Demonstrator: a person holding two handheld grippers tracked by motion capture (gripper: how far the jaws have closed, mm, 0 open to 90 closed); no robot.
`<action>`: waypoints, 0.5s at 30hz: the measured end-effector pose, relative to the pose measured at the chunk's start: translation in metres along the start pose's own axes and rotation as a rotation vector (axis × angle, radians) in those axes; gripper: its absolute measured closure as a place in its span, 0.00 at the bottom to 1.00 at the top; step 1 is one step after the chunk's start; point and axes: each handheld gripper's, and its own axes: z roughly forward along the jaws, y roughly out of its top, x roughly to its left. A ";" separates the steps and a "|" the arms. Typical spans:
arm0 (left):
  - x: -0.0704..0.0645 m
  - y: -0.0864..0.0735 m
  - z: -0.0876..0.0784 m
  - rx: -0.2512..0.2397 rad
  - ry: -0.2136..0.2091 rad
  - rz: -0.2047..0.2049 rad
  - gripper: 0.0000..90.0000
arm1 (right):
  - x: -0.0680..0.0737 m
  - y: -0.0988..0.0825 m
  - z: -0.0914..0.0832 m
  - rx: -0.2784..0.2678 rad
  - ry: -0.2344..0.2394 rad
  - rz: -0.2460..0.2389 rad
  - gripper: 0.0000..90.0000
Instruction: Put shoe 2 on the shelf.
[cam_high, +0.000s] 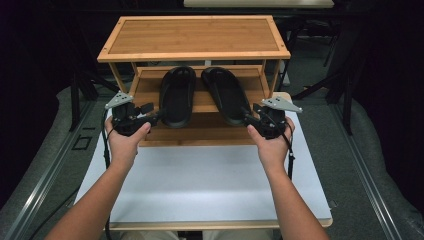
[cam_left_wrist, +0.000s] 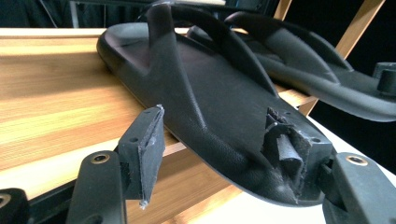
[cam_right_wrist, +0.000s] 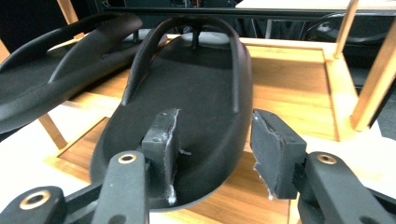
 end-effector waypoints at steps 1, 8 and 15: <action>-0.001 0.000 0.002 0.008 0.004 0.003 0.41 | 0.001 -0.001 0.001 0.003 0.004 0.001 0.57; -0.003 -0.001 0.011 0.032 0.000 0.002 0.40 | 0.014 -0.005 0.002 -0.020 -0.004 0.003 0.55; -0.004 0.001 0.013 0.048 0.000 0.015 0.41 | 0.028 -0.007 0.007 -0.040 0.017 0.011 0.54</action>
